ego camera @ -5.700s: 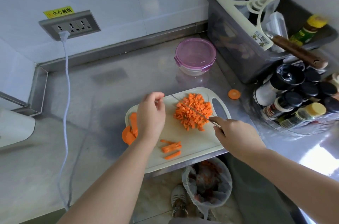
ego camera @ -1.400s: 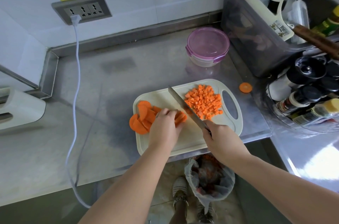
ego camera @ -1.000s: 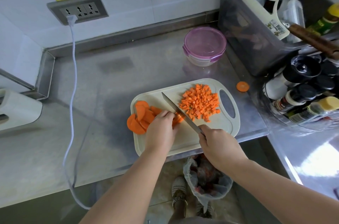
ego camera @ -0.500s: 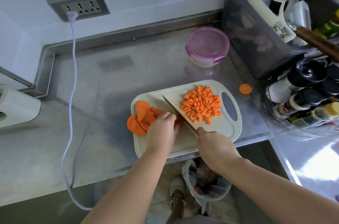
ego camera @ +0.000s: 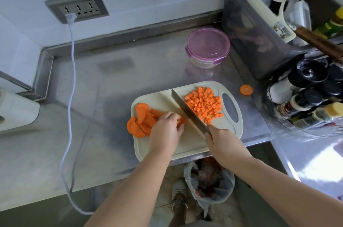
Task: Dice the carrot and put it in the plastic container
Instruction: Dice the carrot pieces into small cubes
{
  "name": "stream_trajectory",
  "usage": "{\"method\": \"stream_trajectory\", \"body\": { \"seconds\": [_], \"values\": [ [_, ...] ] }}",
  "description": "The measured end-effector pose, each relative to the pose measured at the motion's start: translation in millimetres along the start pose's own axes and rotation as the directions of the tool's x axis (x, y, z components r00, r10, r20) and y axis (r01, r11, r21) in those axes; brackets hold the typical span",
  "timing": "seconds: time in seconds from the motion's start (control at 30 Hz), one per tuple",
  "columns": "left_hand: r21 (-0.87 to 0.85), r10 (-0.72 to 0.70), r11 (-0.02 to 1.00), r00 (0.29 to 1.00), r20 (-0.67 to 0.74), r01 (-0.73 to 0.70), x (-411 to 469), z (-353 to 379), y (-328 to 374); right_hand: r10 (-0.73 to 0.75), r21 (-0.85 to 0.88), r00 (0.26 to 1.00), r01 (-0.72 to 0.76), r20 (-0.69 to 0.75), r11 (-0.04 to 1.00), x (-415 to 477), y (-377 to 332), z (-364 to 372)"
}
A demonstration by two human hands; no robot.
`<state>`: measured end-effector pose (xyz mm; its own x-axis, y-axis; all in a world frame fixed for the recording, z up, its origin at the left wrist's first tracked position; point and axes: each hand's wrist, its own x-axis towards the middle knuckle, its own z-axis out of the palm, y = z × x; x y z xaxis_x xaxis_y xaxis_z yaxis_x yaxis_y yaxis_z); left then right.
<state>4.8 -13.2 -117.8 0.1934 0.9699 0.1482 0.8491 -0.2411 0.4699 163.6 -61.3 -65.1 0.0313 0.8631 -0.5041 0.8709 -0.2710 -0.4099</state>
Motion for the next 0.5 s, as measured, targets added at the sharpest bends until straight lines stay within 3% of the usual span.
{"method": "stream_trajectory", "body": {
  "seconds": [0.5],
  "values": [
    [-0.006,-0.046,0.999,0.999,0.009,0.046,0,-12,-5,-0.092,-0.089,0.996,0.090,-0.016,0.992,-7,-8,-1]
  ]
}}
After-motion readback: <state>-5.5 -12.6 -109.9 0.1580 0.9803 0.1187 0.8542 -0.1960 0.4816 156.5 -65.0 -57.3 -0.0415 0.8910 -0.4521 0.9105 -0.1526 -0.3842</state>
